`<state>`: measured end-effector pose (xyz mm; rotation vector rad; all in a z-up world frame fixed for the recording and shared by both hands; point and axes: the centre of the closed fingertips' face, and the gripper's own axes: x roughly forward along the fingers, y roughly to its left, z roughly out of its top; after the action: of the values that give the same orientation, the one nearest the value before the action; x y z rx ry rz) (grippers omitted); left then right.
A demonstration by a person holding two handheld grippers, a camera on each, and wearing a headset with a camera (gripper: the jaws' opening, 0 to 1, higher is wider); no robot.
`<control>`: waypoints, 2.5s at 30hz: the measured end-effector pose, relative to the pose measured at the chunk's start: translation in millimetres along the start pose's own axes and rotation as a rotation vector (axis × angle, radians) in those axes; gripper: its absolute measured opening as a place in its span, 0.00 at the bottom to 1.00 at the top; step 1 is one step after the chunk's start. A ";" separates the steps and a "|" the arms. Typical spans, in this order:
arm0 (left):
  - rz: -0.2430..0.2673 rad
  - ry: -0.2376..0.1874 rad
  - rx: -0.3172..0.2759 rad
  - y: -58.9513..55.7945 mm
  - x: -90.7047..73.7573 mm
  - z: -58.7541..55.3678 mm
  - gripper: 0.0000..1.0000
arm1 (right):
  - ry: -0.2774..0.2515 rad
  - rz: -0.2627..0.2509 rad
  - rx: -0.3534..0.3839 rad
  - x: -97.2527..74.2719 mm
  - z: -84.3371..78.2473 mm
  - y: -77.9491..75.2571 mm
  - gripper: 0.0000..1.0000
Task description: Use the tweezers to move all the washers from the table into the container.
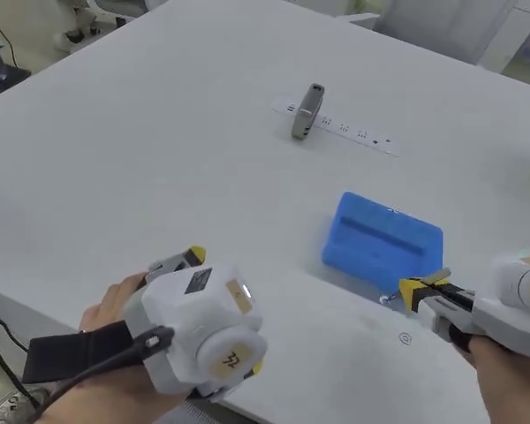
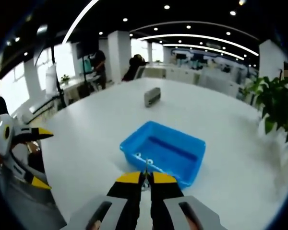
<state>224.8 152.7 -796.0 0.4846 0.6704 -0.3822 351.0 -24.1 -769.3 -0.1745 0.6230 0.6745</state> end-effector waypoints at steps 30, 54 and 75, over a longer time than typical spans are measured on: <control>-0.006 0.013 0.001 -1.2 0.9 -2.2 0.86 | 0.033 -0.043 -0.029 46.7 18.9 -27.1 0.03; -0.003 0.022 0.005 -1.0 1.3 -3.6 0.86 | 0.097 -0.053 -0.016 72.3 -5.8 -27.5 0.03; -0.018 0.020 0.032 -6.2 1.5 -2.6 0.86 | -0.008 -0.058 0.035 33.7 21.5 -23.9 0.03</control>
<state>221.7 148.7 -800.7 0.5137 0.6891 -0.4062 396.9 -17.3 -772.9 -0.1569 0.6198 0.6074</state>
